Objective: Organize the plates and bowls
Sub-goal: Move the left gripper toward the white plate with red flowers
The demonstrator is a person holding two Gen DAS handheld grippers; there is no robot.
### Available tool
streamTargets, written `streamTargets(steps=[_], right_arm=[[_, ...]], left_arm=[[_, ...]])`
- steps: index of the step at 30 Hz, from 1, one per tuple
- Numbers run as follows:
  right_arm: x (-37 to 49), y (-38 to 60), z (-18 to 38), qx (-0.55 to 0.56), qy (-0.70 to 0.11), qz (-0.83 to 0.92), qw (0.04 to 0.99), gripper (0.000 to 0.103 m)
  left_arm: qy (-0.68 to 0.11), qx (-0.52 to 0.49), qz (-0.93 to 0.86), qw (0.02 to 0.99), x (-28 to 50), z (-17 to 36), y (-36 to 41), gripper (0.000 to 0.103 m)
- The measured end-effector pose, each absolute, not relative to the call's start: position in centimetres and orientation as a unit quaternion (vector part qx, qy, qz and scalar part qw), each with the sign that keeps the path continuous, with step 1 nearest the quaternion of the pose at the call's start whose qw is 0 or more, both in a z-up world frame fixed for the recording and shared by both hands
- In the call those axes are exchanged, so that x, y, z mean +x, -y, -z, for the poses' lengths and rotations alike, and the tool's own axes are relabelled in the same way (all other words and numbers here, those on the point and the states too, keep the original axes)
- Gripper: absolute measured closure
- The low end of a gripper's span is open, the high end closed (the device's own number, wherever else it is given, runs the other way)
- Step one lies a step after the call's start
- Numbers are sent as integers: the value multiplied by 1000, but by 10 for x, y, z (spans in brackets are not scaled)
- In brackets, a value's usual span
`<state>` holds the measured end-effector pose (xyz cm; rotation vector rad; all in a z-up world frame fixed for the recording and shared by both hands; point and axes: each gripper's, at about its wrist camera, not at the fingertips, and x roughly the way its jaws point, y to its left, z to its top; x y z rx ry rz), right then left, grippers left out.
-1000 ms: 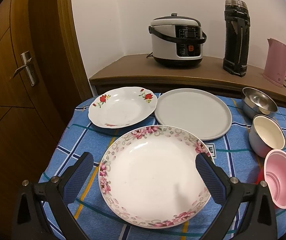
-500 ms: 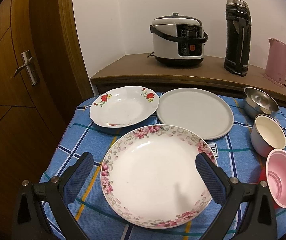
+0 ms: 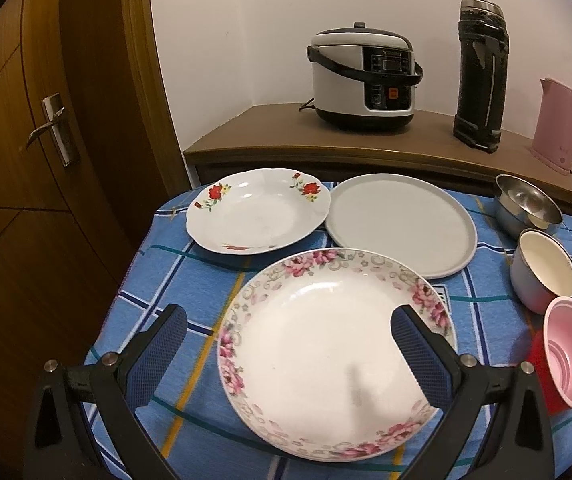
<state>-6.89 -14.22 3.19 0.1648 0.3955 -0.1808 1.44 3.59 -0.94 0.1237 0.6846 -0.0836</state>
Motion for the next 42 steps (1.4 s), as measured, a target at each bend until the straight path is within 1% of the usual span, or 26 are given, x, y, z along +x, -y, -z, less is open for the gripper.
streamTargets(steps=[2,4,9,16,24,26,27,29,30,31,33,36,40,42], right_arm=[[-66,141,-30,82,-198,80,973,16],[-62,137,-29,78,-202,70,974,20],[-52,127,-24,72,-217,39,973,26],[-45,112,-21,50,-226,22,973,26],[-38,110,-13,58,-251,9,966,26],[-37,108,-10,54,-256,5,965,30],[-36,107,-9,53,-261,-2,964,35],[-31,103,-6,55,-276,-20,959,39],[-28,102,-4,60,-285,-32,956,45],[-25,101,-2,62,-292,-41,953,52],[-18,97,4,68,-309,-56,947,59],[-6,94,16,82,-339,-73,934,59],[8,91,30,93,-371,-79,920,68],[10,91,32,96,-376,-78,918,68]], left_arm=[[-334,63,42,940,16,8,-42,0],[-333,64,41,940,17,8,-48,0],[-340,72,24,937,24,13,-58,0],[-348,62,23,935,30,14,-66,0],[-357,73,35,931,31,19,-72,0],[-367,72,37,927,32,22,-76,0],[-373,69,39,924,33,23,-80,0],[-389,54,38,919,37,27,-89,0],[-393,47,38,918,38,29,-92,0],[-396,36,41,917,40,30,-96,0],[-401,17,50,915,42,32,-101,0],[-406,4,68,911,45,35,-100,0],[-403,21,71,912,46,39,-92,1],[-406,20,77,911,47,39,-91,1]])
